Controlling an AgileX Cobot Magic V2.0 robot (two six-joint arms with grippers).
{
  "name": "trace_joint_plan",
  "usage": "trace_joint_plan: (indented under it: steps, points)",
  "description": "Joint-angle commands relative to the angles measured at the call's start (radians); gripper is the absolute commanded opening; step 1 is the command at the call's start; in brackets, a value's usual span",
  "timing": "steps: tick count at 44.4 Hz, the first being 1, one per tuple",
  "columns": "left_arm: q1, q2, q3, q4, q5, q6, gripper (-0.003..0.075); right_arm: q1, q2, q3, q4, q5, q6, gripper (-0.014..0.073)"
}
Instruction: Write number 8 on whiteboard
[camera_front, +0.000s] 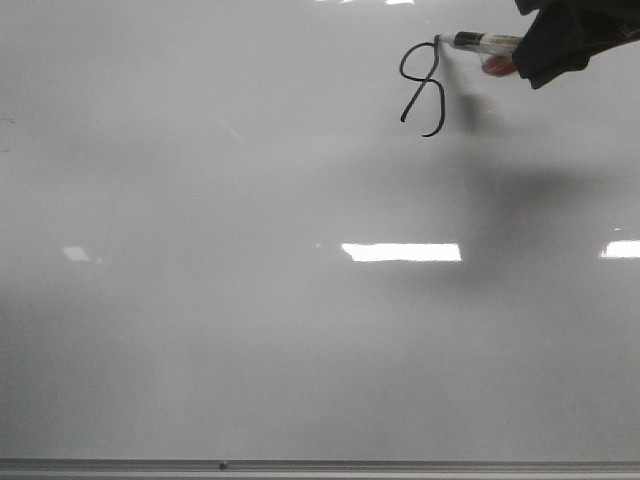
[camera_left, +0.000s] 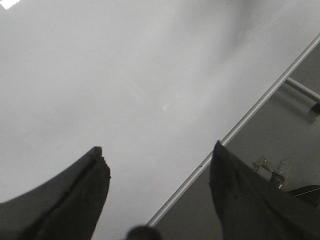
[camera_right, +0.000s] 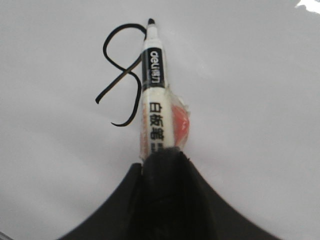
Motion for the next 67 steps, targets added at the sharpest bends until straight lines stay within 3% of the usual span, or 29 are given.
trace_joint_plan:
  steps: [1,8,15,22,27,40,54,58,67]
  points:
    - [0.001,-0.018,-0.024,-0.013,-0.063,-0.012,0.0430,0.007,-0.042,-0.041,0.004,-0.026,-0.001,-0.0058]
    - [0.001,-0.018,-0.024,-0.016,-0.062,0.017,0.0430,0.053,-0.155,-0.015,0.004,0.124,-0.089,-0.0058]
    - [-0.009,-0.001,-0.024,-0.145,-0.061,0.203,0.0430,0.107,-0.305,0.038,0.004,0.284,-0.197,-0.0058]
    - [-0.085,0.057,-0.024,-0.291,-0.059,0.373,0.0430,0.181,-0.398,0.045,0.005,0.483,-0.275,-0.0058]
    - [-0.175,0.121,-0.037,-0.303,-0.072,0.403,0.0430,0.250,-0.420,0.045,0.006,0.589,-0.305,-0.0058]
    - [-0.359,0.284,-0.138,-0.303,-0.097,0.471,0.0430,0.333,-0.416,0.045,0.012,0.645,-0.305,-0.0058]
    - [-0.447,0.390,-0.181,-0.303,-0.166,0.529,0.0426,0.334,-0.416,0.045,0.013,0.646,-0.305,-0.0058]
    - [-0.451,0.390,-0.181,-0.303,-0.169,0.551,0.0366,0.334,-0.416,0.045,0.013,0.646,-0.305,-0.0058]
    - [-0.451,0.390,-0.181,-0.303,-0.166,0.551,0.0144,0.334,-0.416,0.045,0.013,0.646,-0.305,-0.0058]
